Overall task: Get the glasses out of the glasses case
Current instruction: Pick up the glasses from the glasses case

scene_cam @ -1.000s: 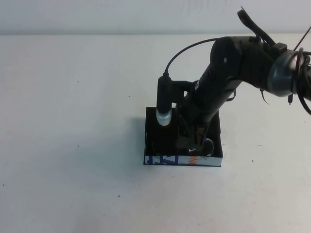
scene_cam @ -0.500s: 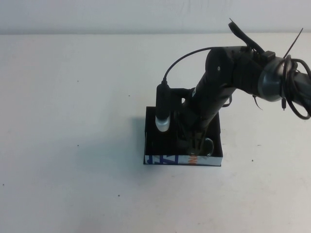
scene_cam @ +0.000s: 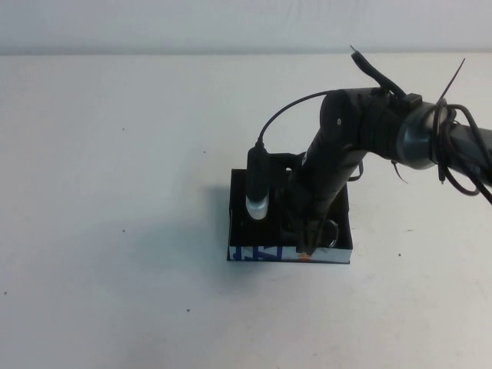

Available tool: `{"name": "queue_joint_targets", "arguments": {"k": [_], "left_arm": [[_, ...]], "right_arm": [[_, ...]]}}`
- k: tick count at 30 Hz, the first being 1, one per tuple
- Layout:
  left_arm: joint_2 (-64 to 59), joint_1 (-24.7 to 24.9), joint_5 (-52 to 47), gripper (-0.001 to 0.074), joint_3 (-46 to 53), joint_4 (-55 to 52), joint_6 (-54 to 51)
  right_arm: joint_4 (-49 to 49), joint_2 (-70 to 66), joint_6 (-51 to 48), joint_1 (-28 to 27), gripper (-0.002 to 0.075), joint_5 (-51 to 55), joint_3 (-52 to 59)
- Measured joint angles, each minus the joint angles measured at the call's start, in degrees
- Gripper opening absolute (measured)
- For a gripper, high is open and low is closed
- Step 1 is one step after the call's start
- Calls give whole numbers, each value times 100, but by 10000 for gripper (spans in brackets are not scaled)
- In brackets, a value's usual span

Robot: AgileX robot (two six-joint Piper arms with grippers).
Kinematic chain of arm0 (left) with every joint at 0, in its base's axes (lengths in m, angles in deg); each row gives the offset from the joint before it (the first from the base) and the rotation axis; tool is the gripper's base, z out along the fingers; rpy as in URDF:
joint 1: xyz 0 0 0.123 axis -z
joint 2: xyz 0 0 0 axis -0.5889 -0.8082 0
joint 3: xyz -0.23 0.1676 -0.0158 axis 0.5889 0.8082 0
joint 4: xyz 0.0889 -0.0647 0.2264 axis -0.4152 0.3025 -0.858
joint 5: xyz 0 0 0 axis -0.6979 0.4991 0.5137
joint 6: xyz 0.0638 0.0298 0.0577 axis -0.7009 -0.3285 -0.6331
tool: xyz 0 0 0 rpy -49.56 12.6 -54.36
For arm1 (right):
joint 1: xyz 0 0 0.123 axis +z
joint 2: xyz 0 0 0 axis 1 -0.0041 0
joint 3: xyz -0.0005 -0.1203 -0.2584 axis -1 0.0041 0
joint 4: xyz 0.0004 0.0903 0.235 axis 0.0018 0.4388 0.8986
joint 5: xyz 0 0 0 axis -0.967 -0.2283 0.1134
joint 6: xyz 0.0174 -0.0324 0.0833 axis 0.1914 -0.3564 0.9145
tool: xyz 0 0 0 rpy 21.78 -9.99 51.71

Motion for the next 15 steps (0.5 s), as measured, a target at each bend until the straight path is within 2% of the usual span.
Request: {"name": "queue_joint_targets", "arguments": {"k": [3, 5, 7, 15], "left_arm": [[0, 0, 0, -4, 0, 0, 0], [0, 0, 0, -5, 0, 0, 0], [0, 0, 0, -4, 0, 0, 0], [0, 0, 0, -4, 0, 0, 0]], "right_arm": [[0, -22, 0, 0, 227, -13, 0], [-11, -2, 0, 0, 129, -25, -3], [-51, 42, 23, 0, 63, 81, -69], [-307, 437, 719, 0, 55, 1202, -832]]}}
